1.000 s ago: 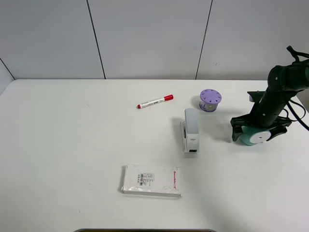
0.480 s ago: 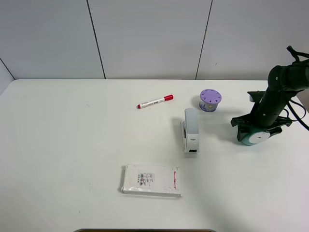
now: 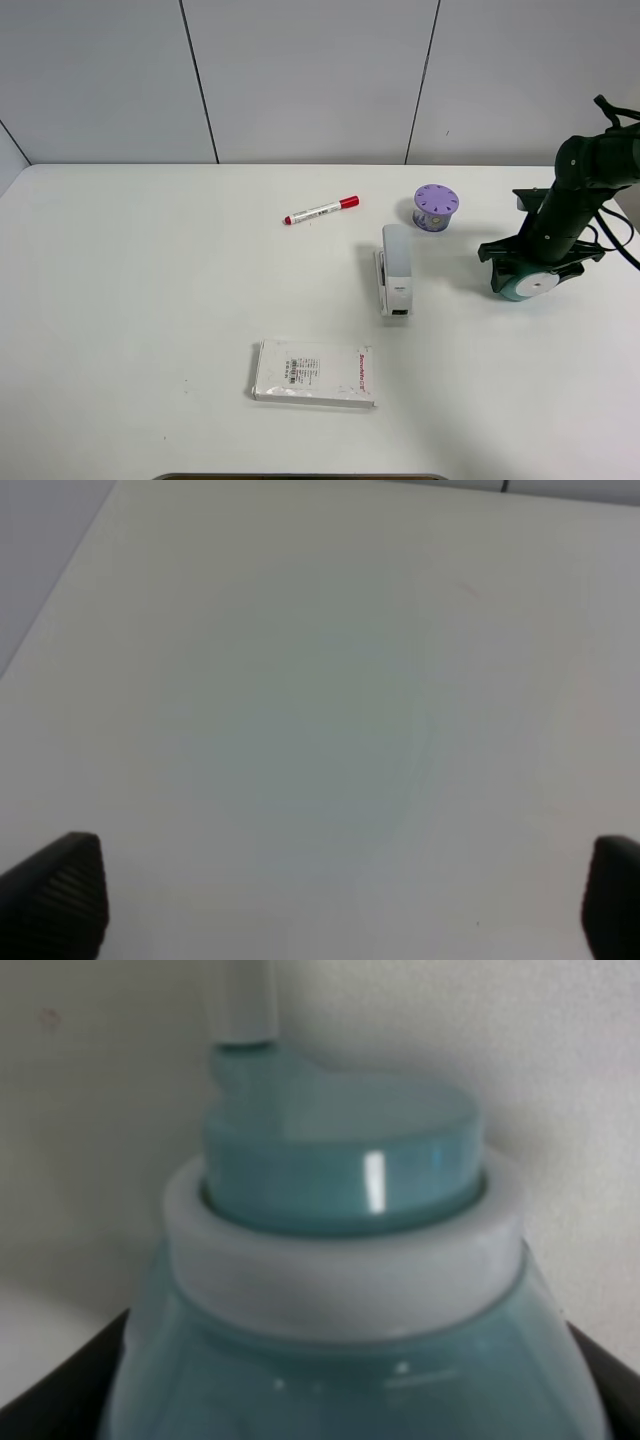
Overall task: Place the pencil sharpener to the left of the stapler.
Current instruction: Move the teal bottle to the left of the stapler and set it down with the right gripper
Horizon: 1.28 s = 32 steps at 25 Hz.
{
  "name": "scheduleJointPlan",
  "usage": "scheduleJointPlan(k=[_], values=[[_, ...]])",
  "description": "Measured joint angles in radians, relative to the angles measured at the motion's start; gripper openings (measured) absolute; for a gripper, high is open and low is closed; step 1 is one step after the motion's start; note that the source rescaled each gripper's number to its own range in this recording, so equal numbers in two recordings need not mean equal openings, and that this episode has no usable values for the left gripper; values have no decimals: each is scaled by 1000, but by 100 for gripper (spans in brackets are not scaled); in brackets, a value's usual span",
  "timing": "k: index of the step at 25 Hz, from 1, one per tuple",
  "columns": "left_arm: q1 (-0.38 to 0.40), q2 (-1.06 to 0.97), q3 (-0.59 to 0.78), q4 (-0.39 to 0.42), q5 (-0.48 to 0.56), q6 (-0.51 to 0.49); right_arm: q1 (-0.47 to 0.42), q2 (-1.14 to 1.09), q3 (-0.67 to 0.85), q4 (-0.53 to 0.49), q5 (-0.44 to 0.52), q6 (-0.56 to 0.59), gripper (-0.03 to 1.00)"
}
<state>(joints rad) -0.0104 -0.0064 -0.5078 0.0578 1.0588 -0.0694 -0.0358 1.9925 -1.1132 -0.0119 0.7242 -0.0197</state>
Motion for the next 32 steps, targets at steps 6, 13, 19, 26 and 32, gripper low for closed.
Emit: scheduleJointPlan(k=[6, 13, 19, 26, 32], values=[[0, 0, 0, 0, 0, 0, 0, 0, 0, 0, -11, 0, 2], [0, 0, 0, 0, 0, 0, 0, -51, 0, 0, -32, 28, 2], [0, 0, 0, 0, 0, 0, 0, -154, 0, 6, 43, 59, 2], [0, 0, 0, 0, 0, 0, 39, -290, 0, 12, 120, 159, 2], [0, 0, 0, 0, 0, 0, 151, -336, -43, 18, 210, 245, 2]])
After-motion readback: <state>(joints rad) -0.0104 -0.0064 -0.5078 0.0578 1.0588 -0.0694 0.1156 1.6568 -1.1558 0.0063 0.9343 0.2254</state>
